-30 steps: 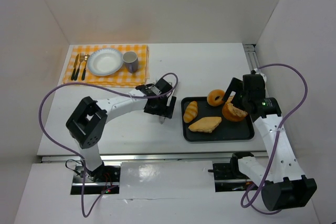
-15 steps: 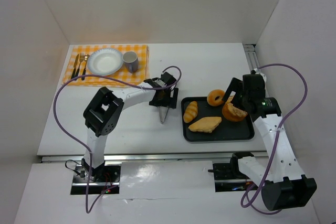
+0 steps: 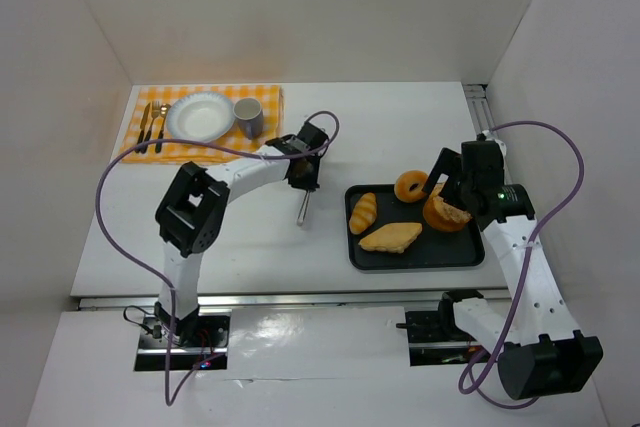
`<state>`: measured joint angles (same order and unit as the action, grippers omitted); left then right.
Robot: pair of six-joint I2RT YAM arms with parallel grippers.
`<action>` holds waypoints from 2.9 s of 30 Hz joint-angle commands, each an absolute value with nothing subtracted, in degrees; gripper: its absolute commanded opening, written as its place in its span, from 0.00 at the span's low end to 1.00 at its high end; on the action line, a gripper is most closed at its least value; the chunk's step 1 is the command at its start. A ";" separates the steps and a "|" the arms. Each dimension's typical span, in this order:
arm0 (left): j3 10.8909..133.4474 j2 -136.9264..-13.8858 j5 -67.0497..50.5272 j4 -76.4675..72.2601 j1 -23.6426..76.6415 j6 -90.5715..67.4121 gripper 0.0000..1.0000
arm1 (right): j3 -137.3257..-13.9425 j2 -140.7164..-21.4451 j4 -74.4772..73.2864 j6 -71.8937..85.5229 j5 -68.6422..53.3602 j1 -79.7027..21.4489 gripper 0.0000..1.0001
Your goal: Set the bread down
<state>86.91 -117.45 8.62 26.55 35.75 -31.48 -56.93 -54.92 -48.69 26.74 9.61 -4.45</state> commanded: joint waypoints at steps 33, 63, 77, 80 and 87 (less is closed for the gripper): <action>97.20 -99.13 -3.96 48.42 50.27 -20.30 0.64 | -60.73 -51.42 -49.22 25.49 10.28 -4.31 1.00; 112.32 -104.34 4.57 58.79 49.50 -20.22 0.24 | -61.26 -52.47 -48.69 24.96 10.28 -4.31 1.00; 103.04 -93.96 -4.07 42.49 -1.46 -26.70 0.19 | -61.26 -52.56 -48.08 24.35 8.00 -4.31 1.00; 101.43 -95.27 -5.62 39.21 -6.66 -28.38 0.19 | -62.31 -53.17 -48.08 24.35 8.00 -4.31 1.00; 104.94 -104.92 -4.39 36.57 -9.93 -29.97 0.21 | -62.31 -53.17 -48.60 24.87 8.53 -4.31 1.00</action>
